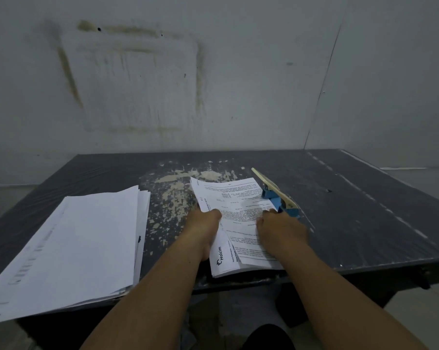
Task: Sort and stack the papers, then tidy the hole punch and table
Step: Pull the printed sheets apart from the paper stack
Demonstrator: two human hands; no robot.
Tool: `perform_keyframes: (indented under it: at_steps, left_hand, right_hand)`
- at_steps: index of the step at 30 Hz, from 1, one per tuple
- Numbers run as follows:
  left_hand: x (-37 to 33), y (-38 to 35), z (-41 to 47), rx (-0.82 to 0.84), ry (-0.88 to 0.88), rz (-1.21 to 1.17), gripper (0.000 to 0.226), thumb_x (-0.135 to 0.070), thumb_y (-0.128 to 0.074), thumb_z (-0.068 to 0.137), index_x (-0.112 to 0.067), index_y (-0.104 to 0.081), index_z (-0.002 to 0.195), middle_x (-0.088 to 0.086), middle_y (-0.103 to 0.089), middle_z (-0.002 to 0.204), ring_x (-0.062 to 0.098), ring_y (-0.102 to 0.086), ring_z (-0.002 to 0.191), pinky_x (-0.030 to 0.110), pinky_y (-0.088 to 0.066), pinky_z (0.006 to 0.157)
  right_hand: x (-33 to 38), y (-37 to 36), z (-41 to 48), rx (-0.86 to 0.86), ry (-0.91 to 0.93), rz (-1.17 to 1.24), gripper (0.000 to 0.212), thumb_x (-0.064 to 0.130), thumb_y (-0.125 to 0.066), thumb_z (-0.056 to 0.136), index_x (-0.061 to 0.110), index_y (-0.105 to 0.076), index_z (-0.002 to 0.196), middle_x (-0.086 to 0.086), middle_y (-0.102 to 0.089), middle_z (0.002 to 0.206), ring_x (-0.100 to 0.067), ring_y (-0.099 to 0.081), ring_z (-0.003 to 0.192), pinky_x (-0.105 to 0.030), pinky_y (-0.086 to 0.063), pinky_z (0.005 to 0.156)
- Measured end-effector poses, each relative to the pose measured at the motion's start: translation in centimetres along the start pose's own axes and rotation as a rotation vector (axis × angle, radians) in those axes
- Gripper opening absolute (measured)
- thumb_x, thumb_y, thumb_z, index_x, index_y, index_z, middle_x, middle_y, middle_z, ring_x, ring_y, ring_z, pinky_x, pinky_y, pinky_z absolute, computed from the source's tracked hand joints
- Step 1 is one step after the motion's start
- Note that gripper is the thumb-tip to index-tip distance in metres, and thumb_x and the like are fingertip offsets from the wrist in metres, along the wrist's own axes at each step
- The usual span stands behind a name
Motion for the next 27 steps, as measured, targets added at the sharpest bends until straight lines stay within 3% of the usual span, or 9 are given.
perform_keyframes:
  at_steps: [6,10,13,15,17,20,22,24,27]
  left_hand:
    - [-0.1,-0.1,0.0,-0.01,-0.004,0.011,0.017,-0.004,-0.05,0.094,-0.013,-0.06,0.104,0.011,-0.07,0.101,0.03,-0.068,0.084,0.034,-0.055,0.064]
    - [0.1,-0.3,0.3,-0.005,-0.014,0.025,0.019,-0.004,-0.049,0.092,-0.014,-0.064,0.098,0.008,-0.072,0.098,0.031,-0.069,0.087,0.037,-0.057,0.07]
    - [0.1,-0.6,0.4,-0.004,-0.007,0.042,0.017,-0.007,-0.05,0.092,-0.018,-0.063,0.088,0.007,-0.072,0.096,0.032,-0.07,0.087,0.043,-0.059,0.077]
    - [0.0,-0.7,0.4,-0.005,-0.014,0.05,0.016,-0.008,-0.05,0.092,-0.018,-0.063,0.093,0.008,-0.072,0.097,0.032,-0.07,0.088,0.045,-0.059,0.079]
    - [0.0,-0.8,0.5,-0.002,-0.014,0.043,0.016,-0.008,-0.05,0.093,-0.017,-0.063,0.096,0.008,-0.073,0.098,0.032,-0.07,0.088,0.044,-0.059,0.079]
    - [-0.1,-0.8,0.6,0.0,-0.023,0.043,0.017,-0.006,-0.049,0.093,-0.018,-0.062,0.094,0.006,-0.071,0.093,0.03,-0.069,0.085,0.036,-0.057,0.068]
    - [-0.2,-0.8,0.6,0.009,-0.024,0.044,0.017,-0.006,-0.049,0.094,-0.018,-0.061,0.092,0.005,-0.071,0.089,0.028,-0.069,0.082,0.032,-0.055,0.063]
    - [-0.2,-0.8,0.7,0.022,-0.013,0.044,0.015,-0.007,-0.05,0.093,-0.016,-0.061,0.091,0.006,-0.071,0.089,0.028,-0.069,0.082,0.032,-0.056,0.064]
    - [-0.2,-0.7,0.9,0.041,0.025,0.058,0.012,-0.007,-0.054,0.092,-0.014,-0.062,0.087,0.009,-0.072,0.09,0.031,-0.07,0.083,0.037,-0.057,0.068]
  right_hand:
    - [-0.8,0.9,-0.5,-0.11,0.018,0.008,0.042,0.04,-0.029,0.101,0.019,-0.065,0.103,-0.004,-0.067,0.099,-0.023,-0.062,0.085,-0.033,-0.042,0.067]
    - [-1.5,0.9,-0.7,-0.155,0.03,0.027,0.04,0.041,-0.032,0.1,0.02,-0.065,0.092,-0.002,-0.068,0.091,-0.019,-0.054,0.071,-0.03,-0.041,0.063]
    - [-2.4,4.8,-1.7,-0.551,0.044,0.176,0.042,0.037,-0.038,0.097,0.015,-0.061,0.07,-0.003,-0.063,0.067,-0.019,-0.045,0.053,-0.025,-0.035,0.049]
    - [-4.0,7.3,-2.4,-0.784,-0.025,0.32,0.04,0.033,-0.04,0.097,0.011,-0.06,0.07,-0.002,-0.055,0.064,-0.018,-0.042,0.055,-0.024,-0.027,0.05]
    - [-6.0,7.6,-0.7,-0.709,-0.143,0.453,0.043,0.038,-0.032,0.101,0.015,-0.056,0.074,-0.002,-0.053,0.072,-0.022,-0.048,0.065,-0.028,-0.031,0.056]
    - [-6.5,6.7,2.3,-0.387,-0.162,0.669,0.049,0.049,-0.024,0.103,0.019,-0.053,0.077,-0.004,-0.056,0.079,-0.026,-0.056,0.078,-0.033,-0.037,0.061]
    - [-5.6,6.3,3.5,-0.185,-0.125,0.791,0.056,0.056,-0.022,0.102,0.019,-0.062,0.112,-0.012,-0.061,0.106,-0.03,-0.056,0.103,-0.04,-0.043,0.083]
    - [-4.5,6.2,4.5,-0.025,-0.098,0.845,0.065,0.065,-0.02,0.098,0.026,-0.043,0.145,-0.01,-0.044,0.149,-0.032,-0.04,0.136,-0.05,-0.032,0.109]
    - [-1.9,6.5,5.4,0.117,0.016,0.86,0.072,0.07,-0.02,0.094,0.027,-0.031,0.152,-0.003,-0.027,0.16,-0.028,-0.023,0.147,-0.052,-0.019,0.118]
Point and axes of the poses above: each hand's wrist, its own z-axis towards the middle knuckle, its own y-axis out of the back of the hand, x = y × z, the point moved 9 cm from there along z, towards the middle knuckle
